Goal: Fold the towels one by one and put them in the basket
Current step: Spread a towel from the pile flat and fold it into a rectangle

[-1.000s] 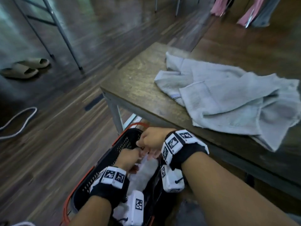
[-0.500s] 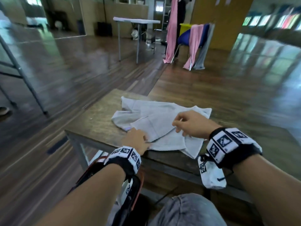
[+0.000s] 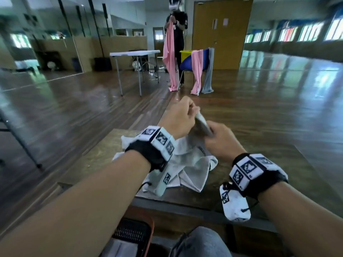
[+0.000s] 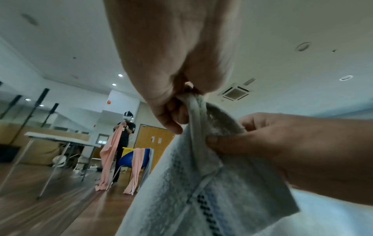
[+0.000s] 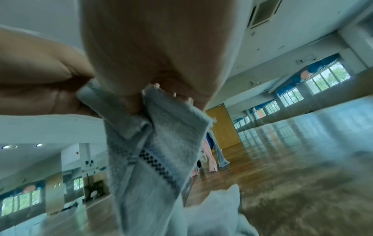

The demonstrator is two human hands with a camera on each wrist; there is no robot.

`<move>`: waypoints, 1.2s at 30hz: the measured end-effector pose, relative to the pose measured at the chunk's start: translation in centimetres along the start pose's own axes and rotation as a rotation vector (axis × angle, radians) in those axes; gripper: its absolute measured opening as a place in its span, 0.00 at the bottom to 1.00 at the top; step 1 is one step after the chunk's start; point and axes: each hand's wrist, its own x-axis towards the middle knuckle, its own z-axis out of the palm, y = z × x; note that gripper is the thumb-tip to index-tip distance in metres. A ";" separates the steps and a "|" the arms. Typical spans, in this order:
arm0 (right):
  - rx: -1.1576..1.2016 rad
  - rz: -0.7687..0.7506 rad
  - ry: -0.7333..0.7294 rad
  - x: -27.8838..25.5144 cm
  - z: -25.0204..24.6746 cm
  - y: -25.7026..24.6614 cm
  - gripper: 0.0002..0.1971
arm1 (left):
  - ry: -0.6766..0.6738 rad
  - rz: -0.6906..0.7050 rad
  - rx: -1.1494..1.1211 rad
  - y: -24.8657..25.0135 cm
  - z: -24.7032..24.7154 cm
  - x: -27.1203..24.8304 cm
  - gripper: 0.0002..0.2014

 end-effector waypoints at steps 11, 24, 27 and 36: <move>-0.289 0.046 0.419 -0.9 -17.5 1.2 0.12 | -0.202 0.132 0.151 10.0 -1.4 3.3 0.14; 0.041 0.177 0.670 -4.0 -24.5 6.3 0.11 | 0.159 0.154 0.019 15.4 2.6 4.9 0.12; 0.434 0.027 0.686 -3.9 -24.2 7.1 0.23 | 0.228 0.170 -0.185 15.1 3.2 4.8 0.15; -0.185 0.198 -0.180 -9.0 -18.1 15.6 0.12 | -0.212 -0.126 0.018 5.2 8.3 0.5 0.08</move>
